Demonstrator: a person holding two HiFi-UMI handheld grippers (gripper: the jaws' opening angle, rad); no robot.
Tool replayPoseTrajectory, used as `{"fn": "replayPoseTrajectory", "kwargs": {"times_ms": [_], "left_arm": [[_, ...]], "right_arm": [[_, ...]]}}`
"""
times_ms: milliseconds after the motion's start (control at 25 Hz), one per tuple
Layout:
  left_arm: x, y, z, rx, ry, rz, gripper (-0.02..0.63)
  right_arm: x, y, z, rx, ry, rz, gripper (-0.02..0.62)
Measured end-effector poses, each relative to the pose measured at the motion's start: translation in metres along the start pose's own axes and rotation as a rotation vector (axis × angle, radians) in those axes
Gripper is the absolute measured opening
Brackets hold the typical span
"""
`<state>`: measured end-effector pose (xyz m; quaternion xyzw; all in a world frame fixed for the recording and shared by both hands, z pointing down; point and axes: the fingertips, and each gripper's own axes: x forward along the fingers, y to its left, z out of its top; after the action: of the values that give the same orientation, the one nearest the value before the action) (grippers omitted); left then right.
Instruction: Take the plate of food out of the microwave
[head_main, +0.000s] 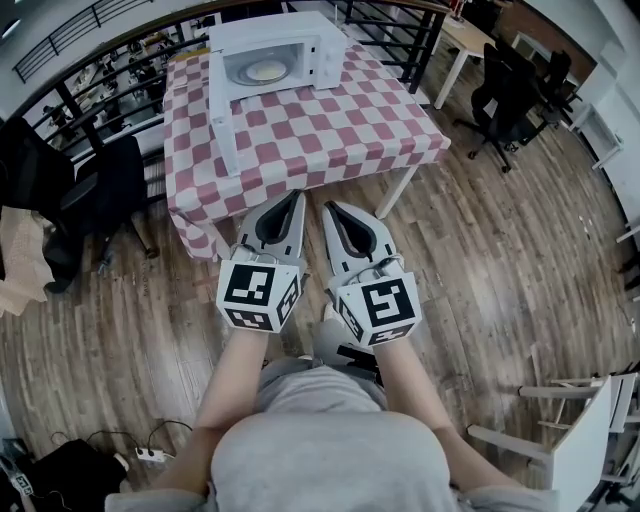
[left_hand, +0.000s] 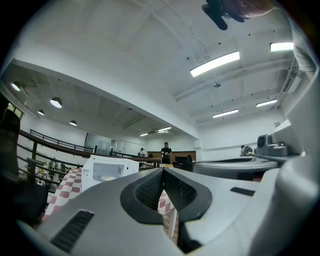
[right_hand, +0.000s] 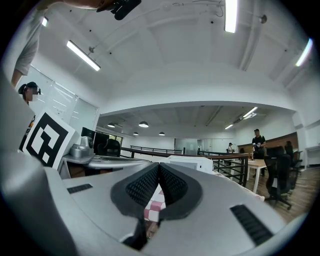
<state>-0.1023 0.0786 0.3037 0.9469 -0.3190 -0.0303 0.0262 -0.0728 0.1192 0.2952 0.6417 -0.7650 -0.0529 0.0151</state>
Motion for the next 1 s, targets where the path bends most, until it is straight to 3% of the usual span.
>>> {"fn": "replayPoseTrajectory", "kwargs": {"times_ms": [1000], "left_arm": [[0.153,0.073,-0.003,-0.018,0.003,0.099,0.003]], "right_arm": [[0.140,-0.108,-0.019,0.020,0.003,0.090,0.026]]}}
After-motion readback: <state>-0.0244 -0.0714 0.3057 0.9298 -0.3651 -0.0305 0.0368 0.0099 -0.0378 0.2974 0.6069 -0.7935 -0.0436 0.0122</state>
